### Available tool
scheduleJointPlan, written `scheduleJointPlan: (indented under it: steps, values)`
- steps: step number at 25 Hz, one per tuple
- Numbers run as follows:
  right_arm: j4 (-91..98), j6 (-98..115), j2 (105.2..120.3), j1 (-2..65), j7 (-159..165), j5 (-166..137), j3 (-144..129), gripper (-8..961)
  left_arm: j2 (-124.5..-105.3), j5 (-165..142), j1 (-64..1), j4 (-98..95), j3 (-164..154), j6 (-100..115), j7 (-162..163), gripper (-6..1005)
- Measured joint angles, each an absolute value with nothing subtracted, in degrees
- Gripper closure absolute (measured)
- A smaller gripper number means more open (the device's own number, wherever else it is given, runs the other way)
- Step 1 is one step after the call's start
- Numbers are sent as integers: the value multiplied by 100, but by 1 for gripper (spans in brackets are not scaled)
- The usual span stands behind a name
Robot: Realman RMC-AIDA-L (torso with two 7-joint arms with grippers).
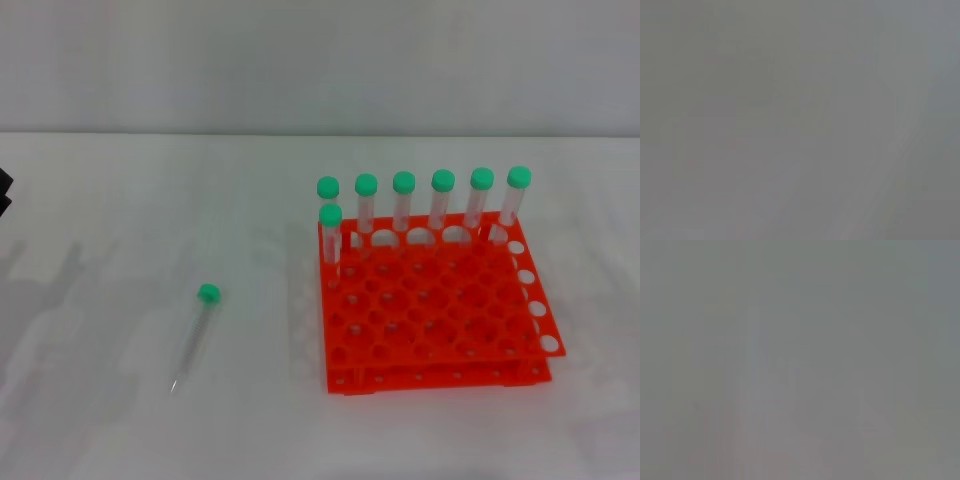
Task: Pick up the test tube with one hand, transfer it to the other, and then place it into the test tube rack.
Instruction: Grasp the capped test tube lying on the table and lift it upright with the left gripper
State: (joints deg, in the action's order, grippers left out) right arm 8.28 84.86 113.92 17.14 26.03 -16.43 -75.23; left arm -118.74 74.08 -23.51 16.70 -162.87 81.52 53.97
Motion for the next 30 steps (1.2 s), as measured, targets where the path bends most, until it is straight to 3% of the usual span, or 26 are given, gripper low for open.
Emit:
scheduleJointPlan:
  steps: [9, 17, 22, 30]
  values:
    - [836, 8335, 11407, 1720, 2429, -1643, -7513, 95, -11842, 6969, -2423, 1868, -16296, 8167, 5816, 131]
    - [826, 8262, 11386, 1723, 2391, -1643, -7459, 96, -11793, 5701, -2720, 3298, -16295, 8388, 7626, 133]
    - [831, 8066, 11387, 1736, 2307, -1643, -7374, 96, -11660, 4939, -2887, 4078, -16297, 8675, 8769, 134]
    - [843, 7880, 11364, 1866, 2252, -1643, -7365, 96, -11182, 2986, -3631, 5348, -16309, 9740, 10772, 136]
